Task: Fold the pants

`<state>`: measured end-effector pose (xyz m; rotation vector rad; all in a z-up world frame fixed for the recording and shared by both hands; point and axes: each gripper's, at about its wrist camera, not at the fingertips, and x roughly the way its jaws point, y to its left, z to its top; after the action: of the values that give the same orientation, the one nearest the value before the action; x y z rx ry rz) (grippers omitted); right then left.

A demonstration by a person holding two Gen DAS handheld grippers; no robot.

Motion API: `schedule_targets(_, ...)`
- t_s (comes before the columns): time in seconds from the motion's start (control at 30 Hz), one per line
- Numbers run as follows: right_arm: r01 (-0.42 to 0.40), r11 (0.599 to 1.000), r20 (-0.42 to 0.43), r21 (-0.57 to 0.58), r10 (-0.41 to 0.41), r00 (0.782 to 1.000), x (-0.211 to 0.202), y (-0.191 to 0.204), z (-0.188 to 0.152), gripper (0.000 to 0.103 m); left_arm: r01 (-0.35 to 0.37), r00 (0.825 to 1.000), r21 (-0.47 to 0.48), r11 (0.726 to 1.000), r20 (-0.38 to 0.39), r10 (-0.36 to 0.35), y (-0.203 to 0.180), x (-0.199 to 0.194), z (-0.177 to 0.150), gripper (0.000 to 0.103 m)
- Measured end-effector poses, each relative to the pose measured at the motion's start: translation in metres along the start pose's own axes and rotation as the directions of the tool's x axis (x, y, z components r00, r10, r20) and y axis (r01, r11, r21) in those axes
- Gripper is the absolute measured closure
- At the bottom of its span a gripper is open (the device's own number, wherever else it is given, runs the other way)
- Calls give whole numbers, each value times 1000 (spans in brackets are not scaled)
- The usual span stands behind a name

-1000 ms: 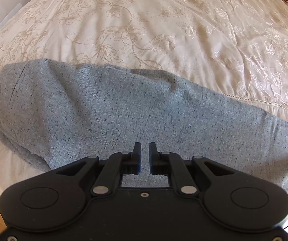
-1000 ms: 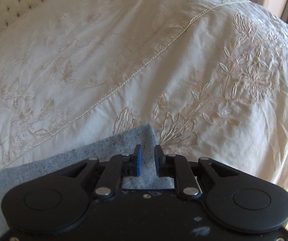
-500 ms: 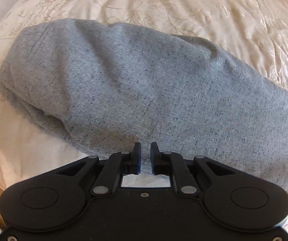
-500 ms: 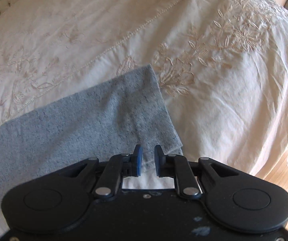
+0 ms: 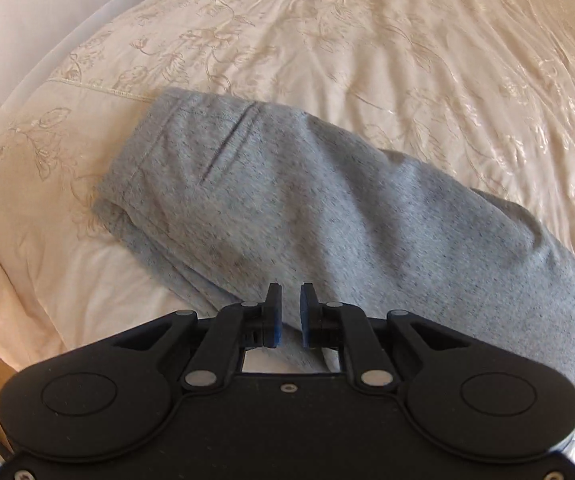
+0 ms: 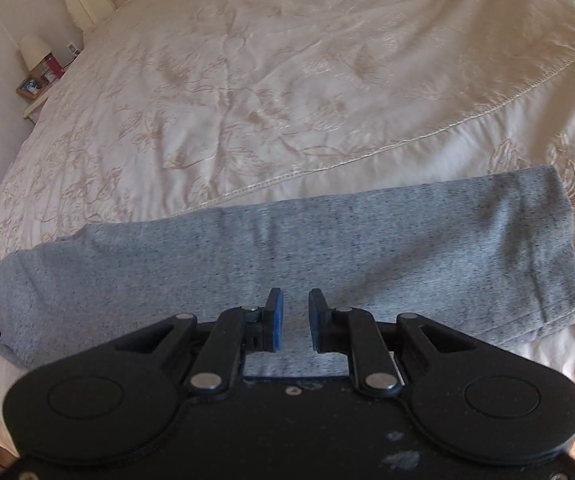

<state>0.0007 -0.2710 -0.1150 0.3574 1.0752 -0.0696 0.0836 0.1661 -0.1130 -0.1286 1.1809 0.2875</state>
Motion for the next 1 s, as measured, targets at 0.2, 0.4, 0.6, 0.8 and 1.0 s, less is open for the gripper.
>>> schedule_targets(0.2, -57, 996, -43, -72, 54, 998, 18, 97, -7, 85, 61, 998, 46, 997, -9, -60, 27, 27, 44, 85)
schedule_targets(0.4, -155, 970, -102, -188, 138, 985, 38, 209, -15, 82, 75, 995, 46, 996, -69, -72, 73, 54, 42, 84)
schedule_targets(0.6, -269, 899, -182, -346, 217, 959, 58, 321, -38, 79, 79, 993, 17, 997, -91, -77, 134, 65, 46, 84)
schedule_targets(0.8, -321, 799, -242, -508, 226, 944, 68, 394, -59, 79, 118, 990, -56, 991, -74, -122, 174, 75, 53, 75)
schedule_targets(1.0, -310, 824, -270, -474, 199, 942, 73, 393, -63, 79, 142, 986, -27, 989, -83, -144, 182, 91, 60, 59)
